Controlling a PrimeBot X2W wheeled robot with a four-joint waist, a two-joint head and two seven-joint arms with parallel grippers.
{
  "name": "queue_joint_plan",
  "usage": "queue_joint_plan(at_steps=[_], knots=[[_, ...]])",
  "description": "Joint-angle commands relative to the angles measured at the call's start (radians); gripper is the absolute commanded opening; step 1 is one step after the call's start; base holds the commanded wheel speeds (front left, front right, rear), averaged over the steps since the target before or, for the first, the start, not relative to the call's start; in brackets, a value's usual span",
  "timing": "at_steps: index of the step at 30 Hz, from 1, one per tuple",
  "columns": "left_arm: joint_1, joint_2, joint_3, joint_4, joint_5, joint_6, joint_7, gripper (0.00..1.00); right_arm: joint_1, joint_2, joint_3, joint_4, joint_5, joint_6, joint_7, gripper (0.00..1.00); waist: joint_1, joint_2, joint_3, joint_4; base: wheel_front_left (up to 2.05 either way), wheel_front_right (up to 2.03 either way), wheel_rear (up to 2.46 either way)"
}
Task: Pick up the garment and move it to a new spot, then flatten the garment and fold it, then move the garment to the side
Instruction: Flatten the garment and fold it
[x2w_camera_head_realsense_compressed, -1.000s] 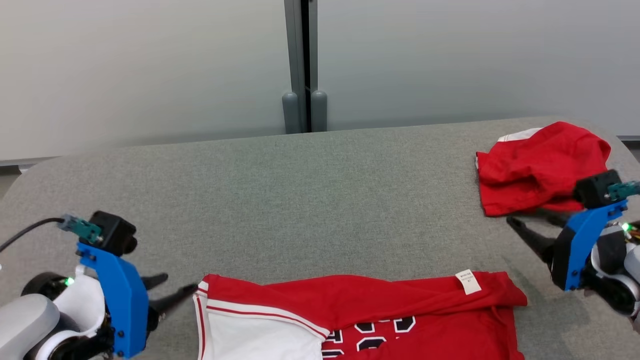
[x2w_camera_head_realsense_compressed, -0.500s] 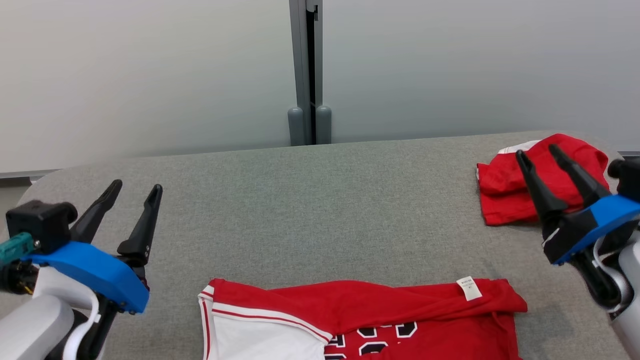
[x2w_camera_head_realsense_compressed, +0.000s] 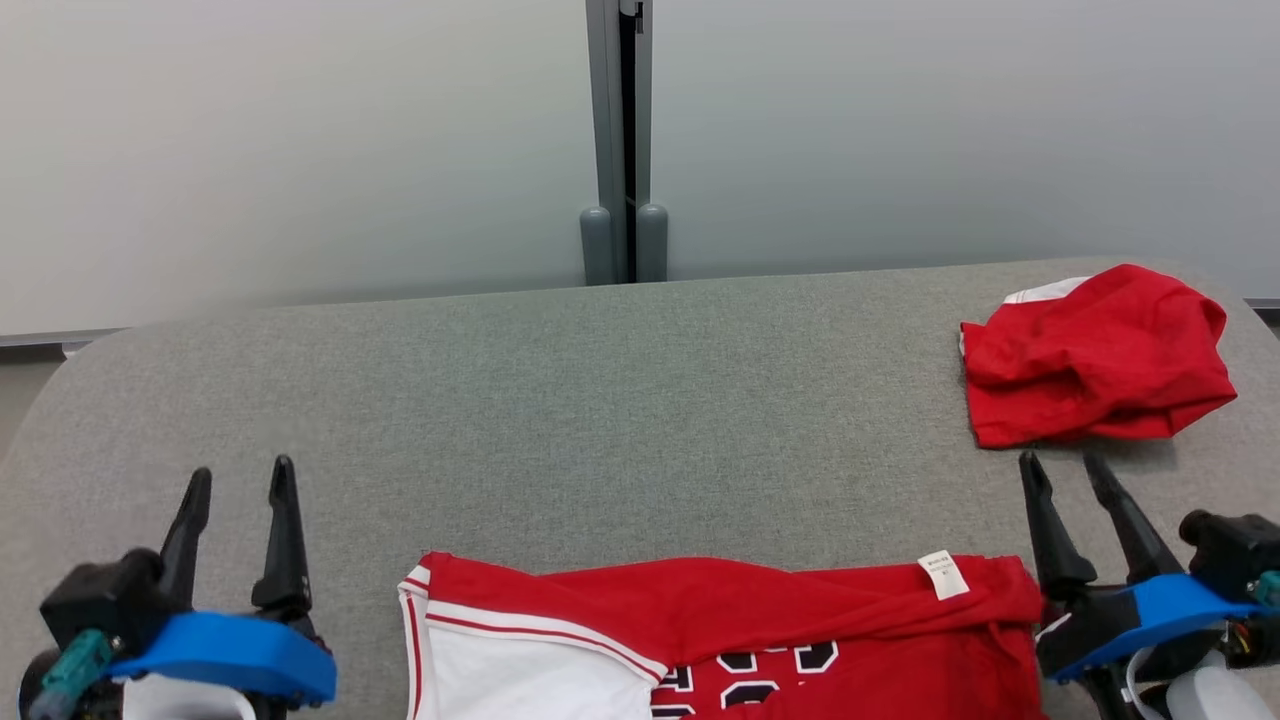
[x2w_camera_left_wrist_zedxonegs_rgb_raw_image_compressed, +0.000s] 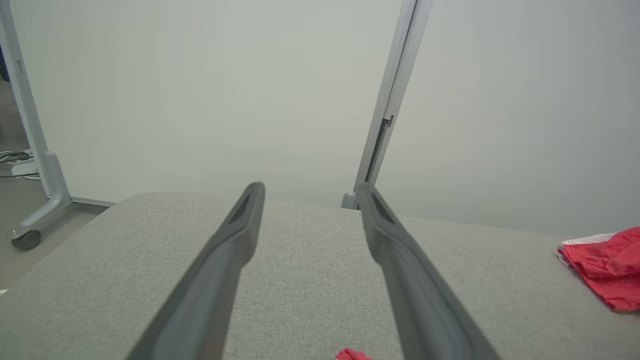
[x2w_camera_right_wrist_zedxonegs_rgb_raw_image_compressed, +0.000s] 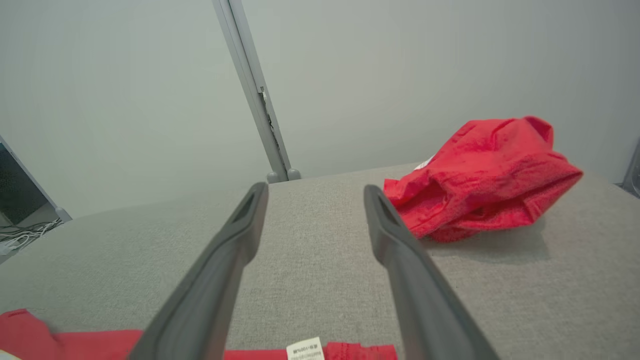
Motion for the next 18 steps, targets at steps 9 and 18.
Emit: queue_joint_plan(at_steps=[9, 18], knots=[[0.161, -0.175, 0.151, 0.048, 0.202, -0.090, -0.004, 1.00, 0.066, 0.043, -0.031, 0.064, -0.083, 0.000, 0.034, 1.00, 0.0000, -0.0001, 0.007, -0.008, 0.00, 0.00, 0.00], [0.130, -0.235, 0.206, 0.118, 0.277, -0.186, -0.004, 1.00, 0.023, 0.043, -0.035, 0.114, -0.091, 0.000, 0.118, 1.00, 0.0000, -0.0001, 0.010, -0.009, 0.00, 0.00, 0.00]])
